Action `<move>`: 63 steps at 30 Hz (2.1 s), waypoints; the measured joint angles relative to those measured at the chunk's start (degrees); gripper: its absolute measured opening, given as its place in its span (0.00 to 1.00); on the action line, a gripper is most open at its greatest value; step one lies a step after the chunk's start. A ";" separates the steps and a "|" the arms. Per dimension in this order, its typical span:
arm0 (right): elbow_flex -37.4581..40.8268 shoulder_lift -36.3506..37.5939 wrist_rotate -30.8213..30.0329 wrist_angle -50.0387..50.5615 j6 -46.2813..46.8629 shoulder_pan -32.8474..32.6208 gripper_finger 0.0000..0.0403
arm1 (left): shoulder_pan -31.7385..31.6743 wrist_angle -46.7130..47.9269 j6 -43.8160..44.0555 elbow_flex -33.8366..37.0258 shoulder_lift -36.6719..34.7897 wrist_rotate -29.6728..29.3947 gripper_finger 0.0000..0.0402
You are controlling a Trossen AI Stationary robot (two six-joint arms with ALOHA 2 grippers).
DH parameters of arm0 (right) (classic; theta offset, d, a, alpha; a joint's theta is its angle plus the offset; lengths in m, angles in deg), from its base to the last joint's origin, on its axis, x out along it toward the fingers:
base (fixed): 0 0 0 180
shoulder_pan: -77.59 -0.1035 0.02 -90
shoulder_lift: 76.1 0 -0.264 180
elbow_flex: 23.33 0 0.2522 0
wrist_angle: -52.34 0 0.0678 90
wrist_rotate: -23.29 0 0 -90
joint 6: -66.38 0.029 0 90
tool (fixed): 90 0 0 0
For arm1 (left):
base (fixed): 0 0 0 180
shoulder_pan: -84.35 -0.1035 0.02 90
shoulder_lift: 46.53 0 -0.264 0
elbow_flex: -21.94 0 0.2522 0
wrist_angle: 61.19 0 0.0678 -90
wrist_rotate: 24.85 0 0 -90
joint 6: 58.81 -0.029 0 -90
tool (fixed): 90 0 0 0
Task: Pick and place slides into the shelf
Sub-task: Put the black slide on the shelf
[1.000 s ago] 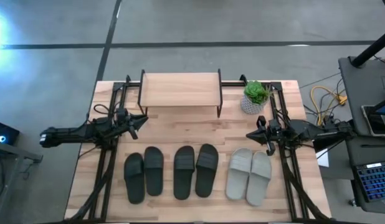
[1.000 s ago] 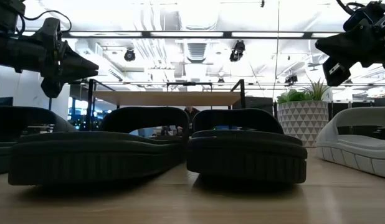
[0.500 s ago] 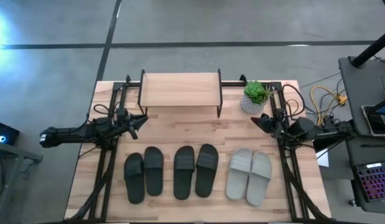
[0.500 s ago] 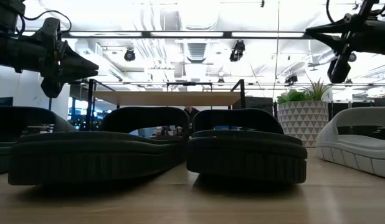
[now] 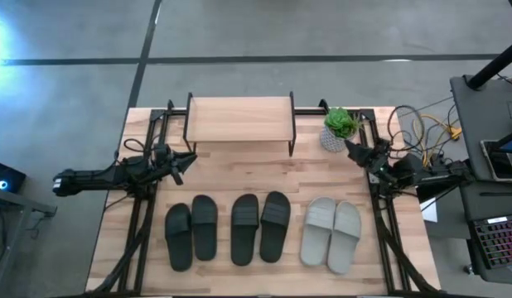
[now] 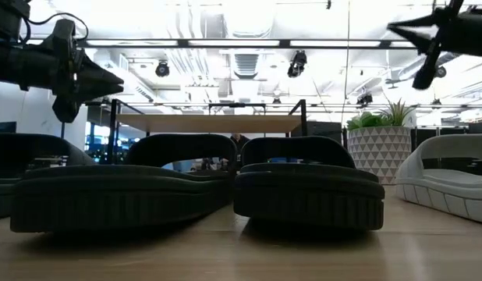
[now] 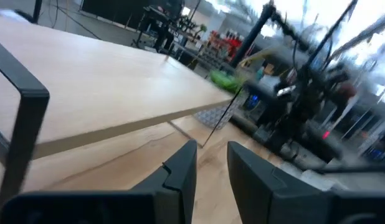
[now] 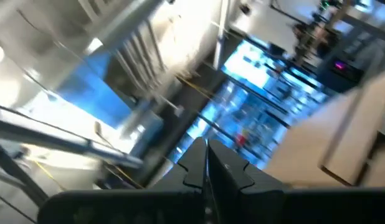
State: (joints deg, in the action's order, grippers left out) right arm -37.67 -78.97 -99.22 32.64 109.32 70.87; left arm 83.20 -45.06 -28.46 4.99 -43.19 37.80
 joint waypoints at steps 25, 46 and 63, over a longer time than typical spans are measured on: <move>-38.45 -57.47 5.89 -5.78 -7.23 0.00 0.02 | 0.03 -41.42 -4.06 0.01 0.53 3.70 0.19; -101.60 -85.24 -0.57 108.51 5.94 -8.56 0.32 | 0.03 -42.00 0.13 -0.62 2.06 24.05 0.19; -113.66 -103.13 13.11 123.56 19.25 -20.14 0.32 | 0.03 -41.80 -1.06 -0.32 8.83 30.40 0.19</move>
State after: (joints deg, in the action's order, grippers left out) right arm -151.33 -182.10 -86.11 156.21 128.56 50.73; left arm 83.22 -86.86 -29.51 4.68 -34.36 68.20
